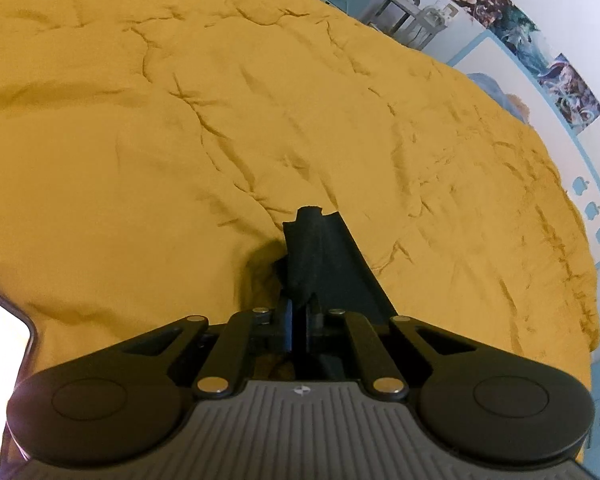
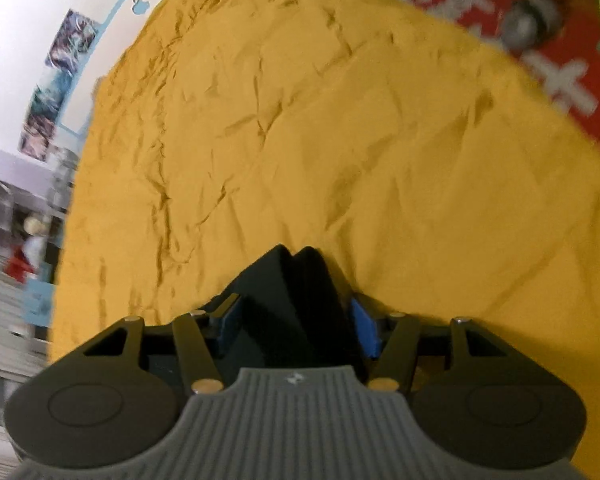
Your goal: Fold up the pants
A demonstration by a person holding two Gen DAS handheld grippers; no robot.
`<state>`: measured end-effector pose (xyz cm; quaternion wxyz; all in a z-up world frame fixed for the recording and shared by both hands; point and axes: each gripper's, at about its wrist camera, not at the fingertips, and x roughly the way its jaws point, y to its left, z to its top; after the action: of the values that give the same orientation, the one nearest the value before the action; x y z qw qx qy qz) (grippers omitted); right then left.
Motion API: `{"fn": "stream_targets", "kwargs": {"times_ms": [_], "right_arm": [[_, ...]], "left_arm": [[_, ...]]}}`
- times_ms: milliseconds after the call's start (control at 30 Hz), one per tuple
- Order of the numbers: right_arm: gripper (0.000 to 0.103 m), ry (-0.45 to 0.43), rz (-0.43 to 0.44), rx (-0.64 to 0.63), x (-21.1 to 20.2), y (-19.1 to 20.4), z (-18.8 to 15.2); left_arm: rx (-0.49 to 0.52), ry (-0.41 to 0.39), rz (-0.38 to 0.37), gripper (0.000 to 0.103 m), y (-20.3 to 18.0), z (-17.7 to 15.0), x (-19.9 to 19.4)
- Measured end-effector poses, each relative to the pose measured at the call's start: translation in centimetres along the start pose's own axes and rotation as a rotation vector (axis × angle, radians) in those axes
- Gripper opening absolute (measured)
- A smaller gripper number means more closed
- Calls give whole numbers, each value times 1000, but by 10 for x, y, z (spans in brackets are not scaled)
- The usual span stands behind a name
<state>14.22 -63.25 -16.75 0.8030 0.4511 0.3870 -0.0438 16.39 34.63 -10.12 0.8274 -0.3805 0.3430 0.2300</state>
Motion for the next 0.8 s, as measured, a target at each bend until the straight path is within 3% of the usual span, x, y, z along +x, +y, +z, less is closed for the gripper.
{"fn": "stream_targets", "kwargs": {"times_ms": [33, 67, 100, 200, 300, 433, 600, 700, 800], "right_arm": [[47, 1, 28, 20, 3, -6, 1], [35, 0, 47, 34, 4, -9, 1], [17, 0, 72, 43, 4, -13, 1], [9, -23, 109, 25, -3, -11, -2], [7, -94, 131, -50, -23, 8, -9], [6, -189, 90, -150, -48, 39, -9], [5, -167, -46, -163, -26, 46, -1], [6, -141, -90, -115, -10, 32, -3], [13, -146, -108, -80, -7, 27, -7]], "left_arm": [[5, -2, 10, 5, -2, 0, 1], [6, -5, 16, 5, -4, 0, 1], [7, -10, 22, 5, -5, -1, 0], [28, -31, 32, 5, -11, -1, -6], [54, -70, 34, 4, -15, -1, -19], [70, -166, 7, 4, -18, 1, -46], [108, -112, 74, 5, -6, -7, -31], [96, -41, 169, 12, 6, -6, -16], [143, -55, 250, 15, 10, 2, -19]]}}
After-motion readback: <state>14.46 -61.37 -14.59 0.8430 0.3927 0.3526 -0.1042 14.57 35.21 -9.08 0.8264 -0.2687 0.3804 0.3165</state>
